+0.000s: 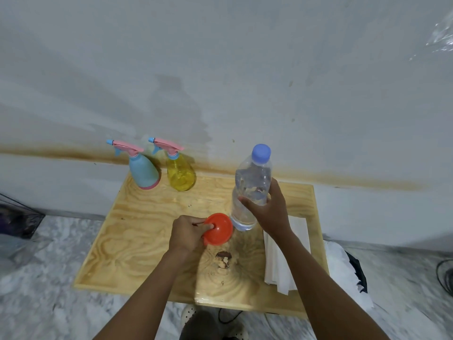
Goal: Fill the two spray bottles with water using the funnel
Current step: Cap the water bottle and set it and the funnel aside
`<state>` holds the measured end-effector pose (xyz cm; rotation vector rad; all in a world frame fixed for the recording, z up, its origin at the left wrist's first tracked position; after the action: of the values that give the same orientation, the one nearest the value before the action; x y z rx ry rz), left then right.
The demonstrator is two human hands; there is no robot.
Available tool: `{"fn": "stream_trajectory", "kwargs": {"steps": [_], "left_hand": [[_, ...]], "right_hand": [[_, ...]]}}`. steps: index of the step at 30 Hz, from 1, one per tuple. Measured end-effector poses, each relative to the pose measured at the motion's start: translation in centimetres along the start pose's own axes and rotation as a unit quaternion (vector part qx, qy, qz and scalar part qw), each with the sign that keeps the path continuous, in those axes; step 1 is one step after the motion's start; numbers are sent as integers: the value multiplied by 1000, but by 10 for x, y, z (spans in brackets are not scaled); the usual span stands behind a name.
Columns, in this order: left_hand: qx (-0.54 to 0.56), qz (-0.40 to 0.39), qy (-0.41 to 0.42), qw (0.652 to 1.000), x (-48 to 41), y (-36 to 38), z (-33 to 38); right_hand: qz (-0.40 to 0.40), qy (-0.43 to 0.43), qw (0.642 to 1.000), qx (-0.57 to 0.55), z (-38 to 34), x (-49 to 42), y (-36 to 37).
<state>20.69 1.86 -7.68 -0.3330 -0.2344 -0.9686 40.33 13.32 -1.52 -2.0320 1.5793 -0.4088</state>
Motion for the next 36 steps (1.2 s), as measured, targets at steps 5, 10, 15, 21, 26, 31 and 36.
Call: {"fn": "stream_trajectory", "kwargs": {"steps": [5, 10, 15, 21, 26, 31, 36], "left_hand": [[37, 34, 7, 999, -8, -12, 8], [-23, 61, 59, 996, -35, -14, 21], [-111, 52, 107, 987, -64, -3, 40], [-223, 30, 186, 956, -100, 13, 55], [-286, -12, 259, 922, -118, 27, 49], [-311, -36, 264, 912, -133, 35, 16], [-319, -32, 207, 924, -137, 35, -11]], "right_hand": [[44, 12, 999, -1, -7, 2, 4], [79, 29, 996, -16, -14, -8, 4], [81, 34, 996, -5, -27, -36, 6], [85, 44, 995, 2, -30, -67, 18], [90, 49, 995, 10, -26, -85, 27], [93, 54, 994, 4, -23, -95, 29], [89, 53, 995, 5, -22, -98, 27]]}}
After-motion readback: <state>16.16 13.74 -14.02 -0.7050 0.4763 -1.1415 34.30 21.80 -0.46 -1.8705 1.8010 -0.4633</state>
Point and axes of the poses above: each hand's wrist, its own x-axis away from the middle knuckle, its own y-axis out of the palm, z = x × y, the point moved 3 cm from there along -x, towards the middle knuckle, and after that the axes turned 15 degrees about x, right-handed, at the moved point
